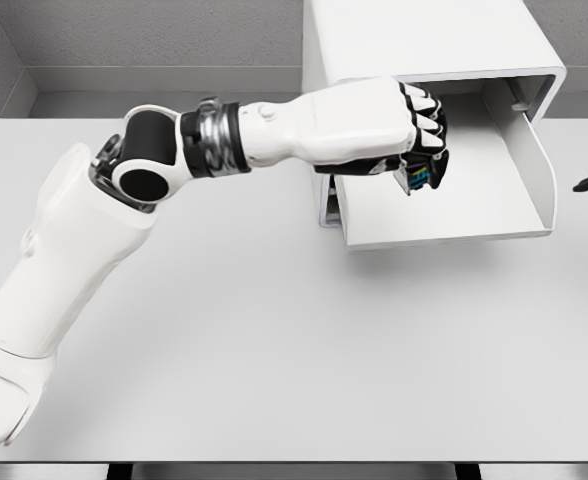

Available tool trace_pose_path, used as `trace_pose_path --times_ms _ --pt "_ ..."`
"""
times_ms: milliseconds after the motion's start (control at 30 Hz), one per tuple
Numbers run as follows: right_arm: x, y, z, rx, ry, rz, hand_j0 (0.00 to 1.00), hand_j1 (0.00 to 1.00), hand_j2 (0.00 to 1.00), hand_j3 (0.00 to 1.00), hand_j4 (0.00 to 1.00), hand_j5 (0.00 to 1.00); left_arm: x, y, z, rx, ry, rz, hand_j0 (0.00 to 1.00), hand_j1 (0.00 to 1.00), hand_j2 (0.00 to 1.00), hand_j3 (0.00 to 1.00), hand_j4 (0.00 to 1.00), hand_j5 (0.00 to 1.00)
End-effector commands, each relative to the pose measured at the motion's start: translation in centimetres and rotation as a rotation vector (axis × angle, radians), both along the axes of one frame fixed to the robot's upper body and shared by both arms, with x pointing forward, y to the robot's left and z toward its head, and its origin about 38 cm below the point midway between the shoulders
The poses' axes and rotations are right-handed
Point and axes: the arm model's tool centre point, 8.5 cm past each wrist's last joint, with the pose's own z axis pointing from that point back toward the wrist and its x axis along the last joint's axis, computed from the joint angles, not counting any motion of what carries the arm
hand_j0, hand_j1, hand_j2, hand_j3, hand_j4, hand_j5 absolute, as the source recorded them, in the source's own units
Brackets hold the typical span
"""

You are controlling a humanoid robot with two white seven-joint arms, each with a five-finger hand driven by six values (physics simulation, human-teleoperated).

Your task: Slide open multi-storey tabletop storage cabinets and put open load switch and slide close multi-storey tabletop storage cabinets

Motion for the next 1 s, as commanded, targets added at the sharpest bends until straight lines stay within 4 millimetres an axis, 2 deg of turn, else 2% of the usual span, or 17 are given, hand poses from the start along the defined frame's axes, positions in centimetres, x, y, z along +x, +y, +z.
trace_pose_path --times_ms 0,100,333,500,800,967 --pt "-0.3 -0.7 0.4 -0.008 0.000 -0.020 1.00 1.00 1.00 1.00 1.00 1.00 0.0 -0.1 0.0 -0.004 0.008 -0.002 0.40 0.40 0.40 0.40 0.40 0.40" --pt "-0.6 -1.1 -0.5 -0.011 0.025 -0.033 1.00 1.00 1.00 1.00 1.00 1.00 0.0 -0.1 0.0 -0.004 0.008 -0.002 0.40 0.40 0.40 0.40 0.40 0.40" --pt "-0.4 -0.9 -0.7 -0.006 0.028 -0.026 1.00 1.00 1.00 1.00 1.00 1.00 0.3 -1.0 -0.3 -0.003 0.011 0.004 0.40 0.40 0.40 0.40 0.40 0.40" --pt "-0.4 -0.8 -0.8 -0.006 0.029 -0.024 1.00 1.00 1.00 1.00 1.00 1.00 0.8 -1.0 -1.0 0.023 0.006 0.032 0.40 0.40 0.40 0.40 0.40 0.40" --pt "-0.5 -0.8 -1.3 -0.002 0.042 -0.025 1.00 1.00 1.00 1.00 1.00 1.00 0.8 -1.6 -1.5 0.081 -0.056 0.068 0.40 0.40 0.40 0.40 0.40 0.40" --pt "-0.5 -0.8 -1.3 -0.005 0.042 -0.026 1.00 1.00 1.00 1.00 1.00 1.00 0.7 -2.6 -1.4 0.078 -0.072 0.069 0.40 0.40 0.40 0.40 0.40 0.40"
